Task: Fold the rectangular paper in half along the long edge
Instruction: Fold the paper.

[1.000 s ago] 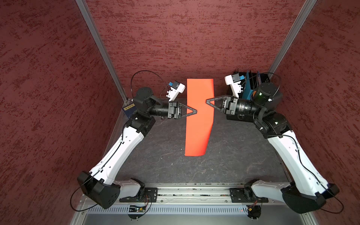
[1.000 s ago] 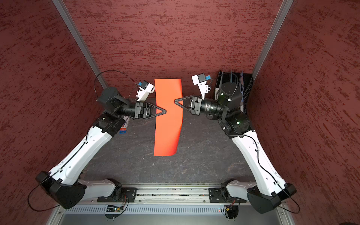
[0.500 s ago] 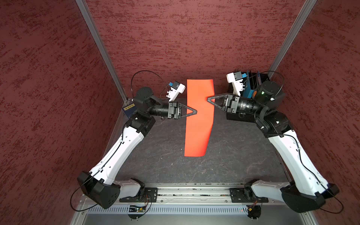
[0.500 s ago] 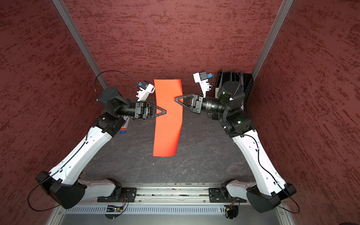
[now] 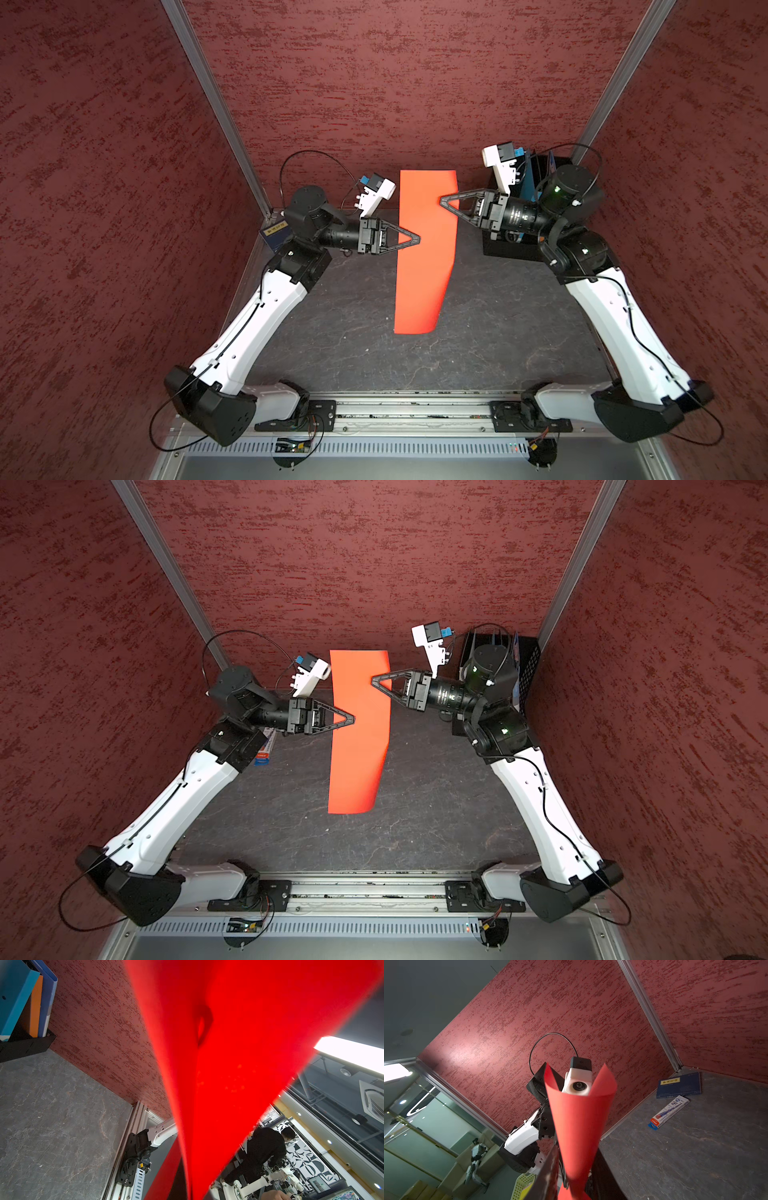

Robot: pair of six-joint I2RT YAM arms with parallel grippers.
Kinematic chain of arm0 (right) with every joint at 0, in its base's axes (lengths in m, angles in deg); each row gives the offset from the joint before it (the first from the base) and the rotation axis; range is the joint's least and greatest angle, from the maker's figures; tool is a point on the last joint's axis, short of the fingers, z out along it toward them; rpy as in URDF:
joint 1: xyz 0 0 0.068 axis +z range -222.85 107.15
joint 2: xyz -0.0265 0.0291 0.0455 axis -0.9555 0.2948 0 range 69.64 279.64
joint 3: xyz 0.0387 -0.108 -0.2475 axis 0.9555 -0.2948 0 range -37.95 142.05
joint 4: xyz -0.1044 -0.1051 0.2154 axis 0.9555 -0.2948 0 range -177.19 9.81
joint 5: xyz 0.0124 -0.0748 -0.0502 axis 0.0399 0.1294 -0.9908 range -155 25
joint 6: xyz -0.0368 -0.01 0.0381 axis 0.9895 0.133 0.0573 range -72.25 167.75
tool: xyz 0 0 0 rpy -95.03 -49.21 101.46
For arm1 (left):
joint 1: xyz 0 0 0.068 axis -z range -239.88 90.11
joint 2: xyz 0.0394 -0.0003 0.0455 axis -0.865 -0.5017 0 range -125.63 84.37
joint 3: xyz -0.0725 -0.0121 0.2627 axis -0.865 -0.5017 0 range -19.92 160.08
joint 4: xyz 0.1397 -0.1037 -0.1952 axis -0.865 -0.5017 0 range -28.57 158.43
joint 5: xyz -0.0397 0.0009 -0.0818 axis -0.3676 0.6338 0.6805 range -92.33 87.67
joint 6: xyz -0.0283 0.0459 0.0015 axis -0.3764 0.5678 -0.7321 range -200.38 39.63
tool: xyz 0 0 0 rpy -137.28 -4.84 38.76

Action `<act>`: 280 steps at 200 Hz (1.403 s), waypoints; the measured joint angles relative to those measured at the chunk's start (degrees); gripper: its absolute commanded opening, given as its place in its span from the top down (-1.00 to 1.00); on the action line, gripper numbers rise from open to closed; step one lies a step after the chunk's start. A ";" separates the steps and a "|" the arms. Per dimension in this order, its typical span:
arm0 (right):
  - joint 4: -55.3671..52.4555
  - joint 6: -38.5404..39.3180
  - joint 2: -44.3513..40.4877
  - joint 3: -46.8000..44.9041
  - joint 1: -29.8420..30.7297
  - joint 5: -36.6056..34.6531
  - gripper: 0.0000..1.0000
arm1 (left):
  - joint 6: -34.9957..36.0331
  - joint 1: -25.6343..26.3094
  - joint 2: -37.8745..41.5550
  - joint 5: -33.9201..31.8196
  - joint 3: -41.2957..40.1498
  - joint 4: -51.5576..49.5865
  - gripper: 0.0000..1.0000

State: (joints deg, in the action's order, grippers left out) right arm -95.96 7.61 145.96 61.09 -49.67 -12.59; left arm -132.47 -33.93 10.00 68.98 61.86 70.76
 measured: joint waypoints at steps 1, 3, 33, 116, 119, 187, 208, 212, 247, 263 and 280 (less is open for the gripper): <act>0.00 0.00 0.02 0.04 0.00 -0.02 0.58 | 0.00 0.00 0.02 0.00 0.00 0.00 1.00; 0.07 0.04 0.09 0.15 -0.02 -0.02 0.64 | 0.02 0.00 0.02 0.00 0.00 0.00 1.00; 1.31 -0.57 0.66 0.94 -0.26 0.20 1.00 | 0.09 0.00 0.17 -0.04 0.00 0.00 1.00; 3.54 -2.05 2.49 3.17 -1.22 0.42 1.00 | 1.18 0.00 0.35 -0.31 0.00 -1.44 1.00; 3.56 -2.19 2.62 3.28 -1.22 0.50 1.00 | 1.20 0.00 0.35 -0.33 0.00 -1.44 1.00; 4.15 -2.73 4.63 5.62 -1.33 0.50 0.74 | 1.42 0.00 0.46 -0.59 0.00 -1.49 1.00; 4.68 -3.10 4.72 5.68 -1.44 0.70 1.00 | 1.42 0.00 0.46 -0.61 0.00 -1.49 1.00; 4.83 -3.08 4.72 5.68 -1.44 0.81 1.00 | 1.42 0.00 0.46 -0.63 0.00 -1.49 1.00; 5.18 -3.41 4.87 5.84 -1.49 0.92 0.50 | 1.46 0.00 0.46 -0.61 0.00 -1.53 1.00; 5.27 -3.41 5.14 6.47 -1.62 0.92 0.67 | 1.46 0.00 0.46 -0.61 0.00 -1.53 1.00; 5.64 -3.45 5.22 6.67 -1.73 1.11 1.00 | 1.46 0.00 0.46 -0.61 0.00 -1.53 1.00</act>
State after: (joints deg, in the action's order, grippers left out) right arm -90.32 4.15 151.18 67.76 -51.40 -11.48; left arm -131.01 -33.93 10.46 68.36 61.86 69.23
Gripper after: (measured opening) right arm 0.064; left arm 0.049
